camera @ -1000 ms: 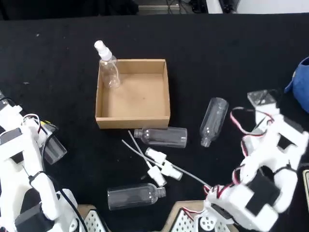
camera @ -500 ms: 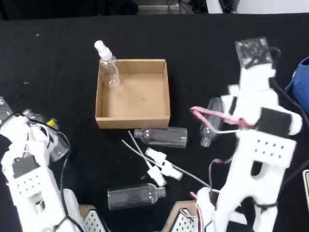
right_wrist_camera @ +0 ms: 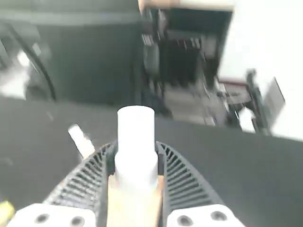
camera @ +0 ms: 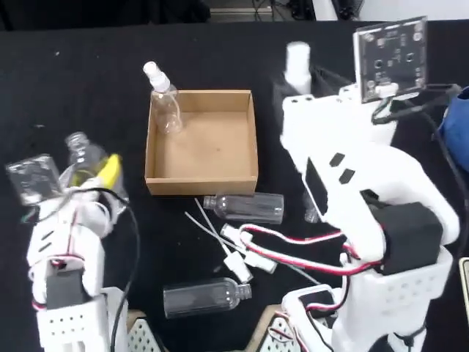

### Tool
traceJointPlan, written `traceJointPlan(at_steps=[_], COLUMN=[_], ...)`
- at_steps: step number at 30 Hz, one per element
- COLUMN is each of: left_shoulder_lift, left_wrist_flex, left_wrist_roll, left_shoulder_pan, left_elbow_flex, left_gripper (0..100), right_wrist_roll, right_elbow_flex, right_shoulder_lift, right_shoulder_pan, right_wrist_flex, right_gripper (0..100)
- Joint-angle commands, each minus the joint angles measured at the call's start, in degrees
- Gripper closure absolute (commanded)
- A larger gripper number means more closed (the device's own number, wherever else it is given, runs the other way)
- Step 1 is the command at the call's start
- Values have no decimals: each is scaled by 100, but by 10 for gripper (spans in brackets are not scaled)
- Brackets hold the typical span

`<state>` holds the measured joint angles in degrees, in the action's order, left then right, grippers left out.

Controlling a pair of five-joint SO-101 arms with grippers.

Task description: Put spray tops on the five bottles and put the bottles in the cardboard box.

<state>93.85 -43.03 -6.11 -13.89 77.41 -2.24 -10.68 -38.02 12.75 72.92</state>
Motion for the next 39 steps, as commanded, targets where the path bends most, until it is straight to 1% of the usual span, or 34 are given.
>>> traceJointPlan(at_steps=[1,3,6,10,13,16,21,28,32,35,39], left_shoulder_lift=[809,1081,1090,1055,1037,1037,1037,1046,1046,1046,1046], left_wrist_flex=[853,1407,2136,2892,3341,3385,3341,3402,3490,4053,4114], left_wrist_roll=[668,695,695,712,703,730,703,703,695,703,695], left_shoulder_pan=[901,1147,1473,1859,2079,2062,1719,1684,1745,1684,1736], left_elbow_flex=[400,804,1279,1815,2000,2000,2000,1982,1982,1991,1991], left_gripper=[966,966,966,970,970,970,970,970,970,970,970], right_wrist_roll=[-281,-448,-686,-765,-765,-765,-765,-765,-747,-721,-721], right_elbow_flex=[-119,48,312,734,1112,1385,1473,1516,1516,1516,1833], right_shoulder_lift=[-127,-127,-127,-145,-171,-171,-171,-180,-347,-497,-549], right_shoulder_pan=[255,396,633,862,1011,1178,1547,2198,2224,2224,2224], right_wrist_flex=[-870,-1284,-1890,-2760,-3121,-3235,-3235,-3226,-3226,-3270,-3719], right_gripper=[988,988,988,983,983,983,983,983,984,984,986])
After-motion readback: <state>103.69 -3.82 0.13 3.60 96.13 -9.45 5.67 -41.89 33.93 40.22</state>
